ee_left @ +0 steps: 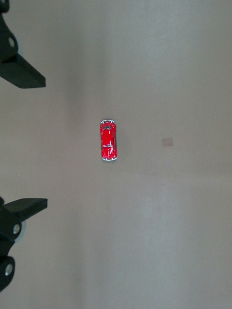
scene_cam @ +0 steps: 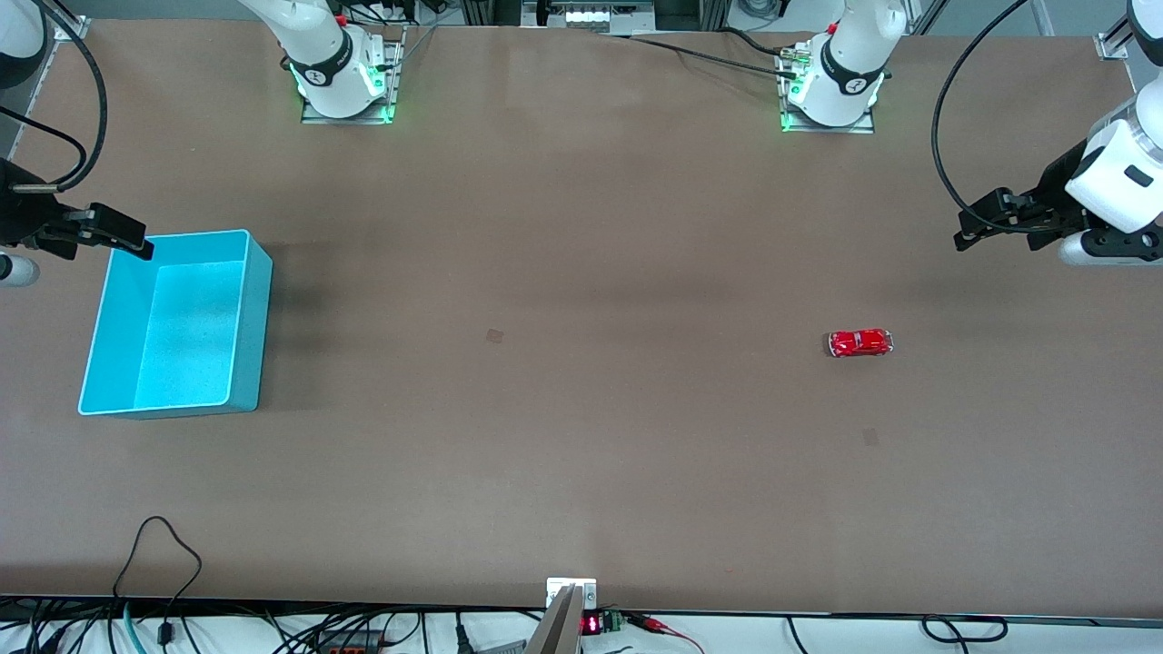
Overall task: Wind red beetle toy and store in blue box
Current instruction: 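Lower the left gripper over the red beetle toy car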
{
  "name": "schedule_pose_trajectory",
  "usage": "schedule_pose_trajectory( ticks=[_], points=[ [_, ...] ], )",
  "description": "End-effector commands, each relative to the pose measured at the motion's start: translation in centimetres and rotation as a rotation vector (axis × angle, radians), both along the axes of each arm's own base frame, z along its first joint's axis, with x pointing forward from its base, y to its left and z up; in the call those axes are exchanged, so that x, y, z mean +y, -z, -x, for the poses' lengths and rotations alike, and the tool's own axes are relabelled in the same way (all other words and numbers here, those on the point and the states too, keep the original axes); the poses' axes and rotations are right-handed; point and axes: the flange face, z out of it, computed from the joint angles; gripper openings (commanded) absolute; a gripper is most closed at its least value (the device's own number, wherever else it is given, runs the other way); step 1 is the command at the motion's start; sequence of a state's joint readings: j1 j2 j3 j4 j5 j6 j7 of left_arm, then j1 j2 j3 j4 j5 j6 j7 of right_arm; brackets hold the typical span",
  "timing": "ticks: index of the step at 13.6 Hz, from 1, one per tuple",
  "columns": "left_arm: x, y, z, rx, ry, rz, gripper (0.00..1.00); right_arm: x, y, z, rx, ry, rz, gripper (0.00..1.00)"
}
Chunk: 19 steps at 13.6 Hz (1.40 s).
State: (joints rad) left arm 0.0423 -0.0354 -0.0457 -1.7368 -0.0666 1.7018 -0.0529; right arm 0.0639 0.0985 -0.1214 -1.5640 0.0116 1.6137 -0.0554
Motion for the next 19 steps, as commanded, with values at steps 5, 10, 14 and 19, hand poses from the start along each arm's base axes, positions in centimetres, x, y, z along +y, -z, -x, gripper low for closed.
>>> schedule_pose_trajectory(
  ticks=[5,10,14,19],
  points=[
    [-0.4,0.6,0.4,0.024,0.006,-0.018,1.00,-0.3,-0.3,-0.1,-0.001,0.005,-0.014,1.00],
    [-4.9,5.1,-1.3,0.136,0.094,-0.015,1.00,-0.3,-0.2,-0.2,-0.004,0.016,-0.013,1.00],
    [-5.8,9.2,-2.4,0.171,0.289,0.001,1.00,0.6,1.4,-0.8,0.032,-0.015,-0.010,1.00],
    [-5.4,15.5,-2.2,0.199,0.590,0.011,1.00,5.2,6.4,-2.3,0.126,-0.098,0.016,1.00]
  ],
)
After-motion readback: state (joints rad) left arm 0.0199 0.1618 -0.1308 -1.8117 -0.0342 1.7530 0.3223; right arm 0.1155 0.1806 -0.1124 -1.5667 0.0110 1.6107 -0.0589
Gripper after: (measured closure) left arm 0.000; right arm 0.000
